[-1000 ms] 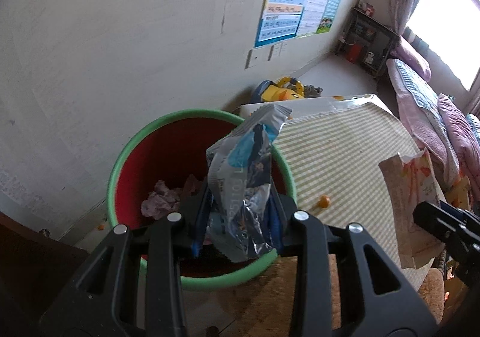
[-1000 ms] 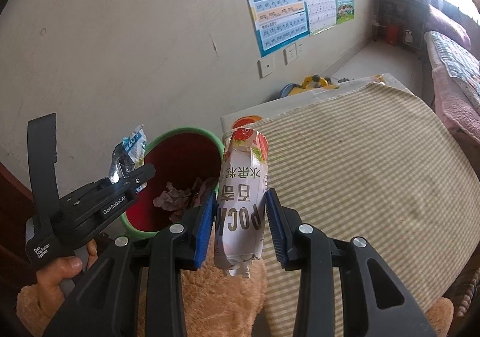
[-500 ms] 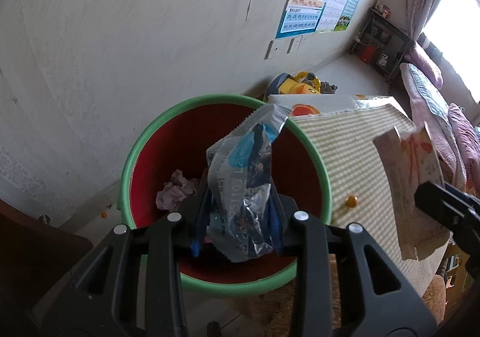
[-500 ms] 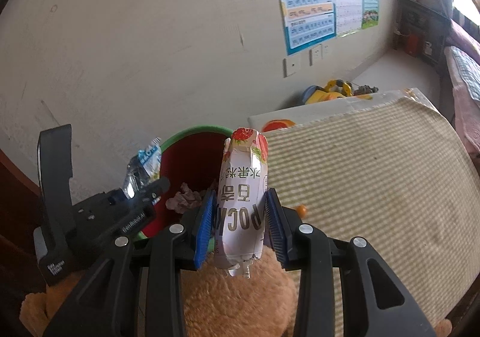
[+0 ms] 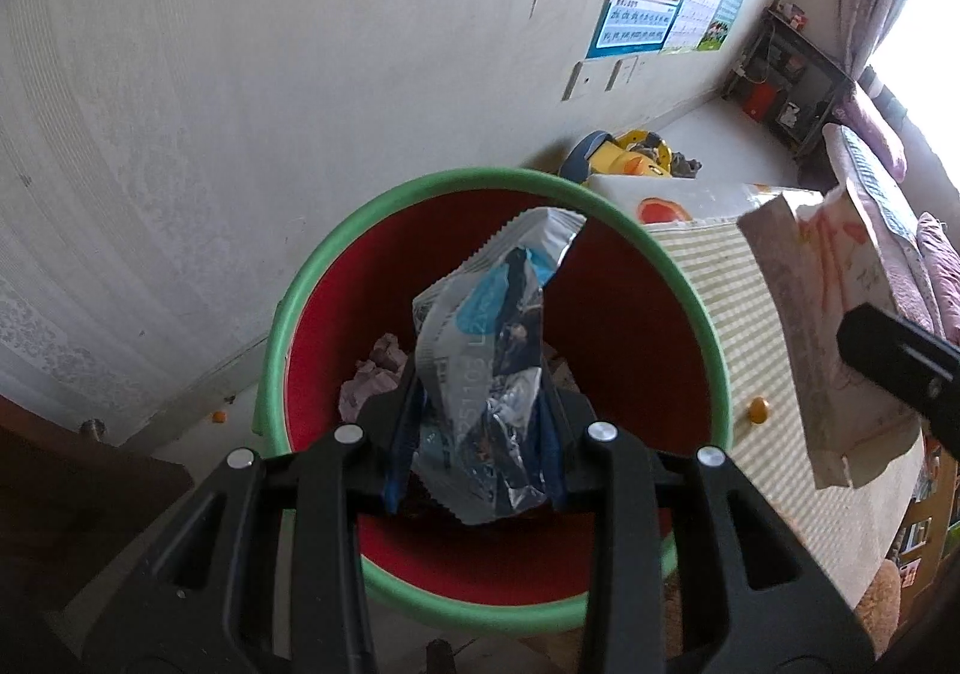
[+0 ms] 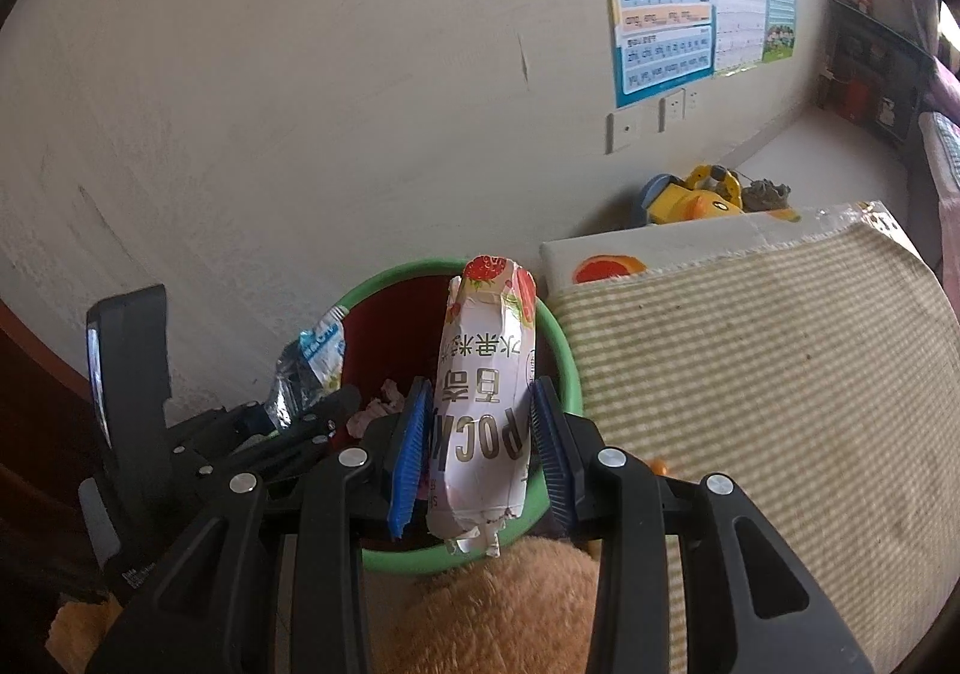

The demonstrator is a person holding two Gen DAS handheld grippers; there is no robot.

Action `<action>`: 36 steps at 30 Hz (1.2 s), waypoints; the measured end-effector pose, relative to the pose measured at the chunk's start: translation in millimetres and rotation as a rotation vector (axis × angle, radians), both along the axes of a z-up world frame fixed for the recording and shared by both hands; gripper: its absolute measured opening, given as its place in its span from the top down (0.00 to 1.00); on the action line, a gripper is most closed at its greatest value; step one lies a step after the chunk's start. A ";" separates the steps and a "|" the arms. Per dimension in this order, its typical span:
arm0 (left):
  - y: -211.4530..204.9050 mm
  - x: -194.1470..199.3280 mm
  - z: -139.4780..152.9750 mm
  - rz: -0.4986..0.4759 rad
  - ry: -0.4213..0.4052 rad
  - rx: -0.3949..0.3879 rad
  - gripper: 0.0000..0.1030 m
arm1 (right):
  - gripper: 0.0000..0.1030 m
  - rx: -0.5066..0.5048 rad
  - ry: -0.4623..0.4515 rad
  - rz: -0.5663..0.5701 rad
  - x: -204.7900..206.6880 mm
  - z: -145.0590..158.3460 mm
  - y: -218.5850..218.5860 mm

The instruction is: Collect trash

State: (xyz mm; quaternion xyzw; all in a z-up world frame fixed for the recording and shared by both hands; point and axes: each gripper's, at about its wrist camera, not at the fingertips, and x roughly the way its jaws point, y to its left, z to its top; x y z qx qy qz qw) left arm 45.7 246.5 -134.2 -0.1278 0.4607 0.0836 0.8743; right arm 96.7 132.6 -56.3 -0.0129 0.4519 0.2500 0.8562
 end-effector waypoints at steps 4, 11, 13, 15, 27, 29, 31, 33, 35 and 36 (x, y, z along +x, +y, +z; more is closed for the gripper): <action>2.2 2.3 -6.7 0.004 0.015 0.000 0.68 | 0.67 -0.007 -0.005 0.018 3.5 -1.4 7.0; 2.2 10.5 -12.1 0.006 0.029 0.009 0.68 | 0.59 -0.009 -0.010 0.022 8.5 -5.3 11.7; 3.2 10.7 -14.1 0.007 0.034 0.016 0.65 | 0.59 -0.007 -0.015 0.017 8.7 -5.4 9.7; 3.1 11.9 -16.2 0.009 0.037 0.033 0.60 | 0.59 -0.010 -0.023 0.010 8.7 -3.9 6.7; -18.6 11.6 -5.5 -0.025 -0.011 0.091 0.26 | 0.40 0.035 -0.058 -0.112 -25.9 14.3 -60.5; -32.7 6.1 11.3 -0.047 -0.077 0.102 0.11 | 0.37 0.049 -0.075 -0.160 -34.5 19.6 -81.9; -52.3 -1.3 34.3 -0.075 -0.169 0.116 0.05 | 0.32 0.055 -0.093 -0.198 -41.4 24.5 -100.2; -81.1 -12.2 64.0 -0.113 -0.297 0.159 0.05 | 0.24 0.053 -0.143 -0.258 -53.8 33.9 -126.8; -108.7 -20.7 90.3 -0.152 -0.400 0.216 0.05 | 0.18 0.039 -0.204 -0.314 -65.4 44.5 -152.3; -125.8 -25.9 104.7 -0.175 -0.453 0.246 0.05 | 0.14 0.027 -0.241 -0.346 -73.3 50.4 -167.1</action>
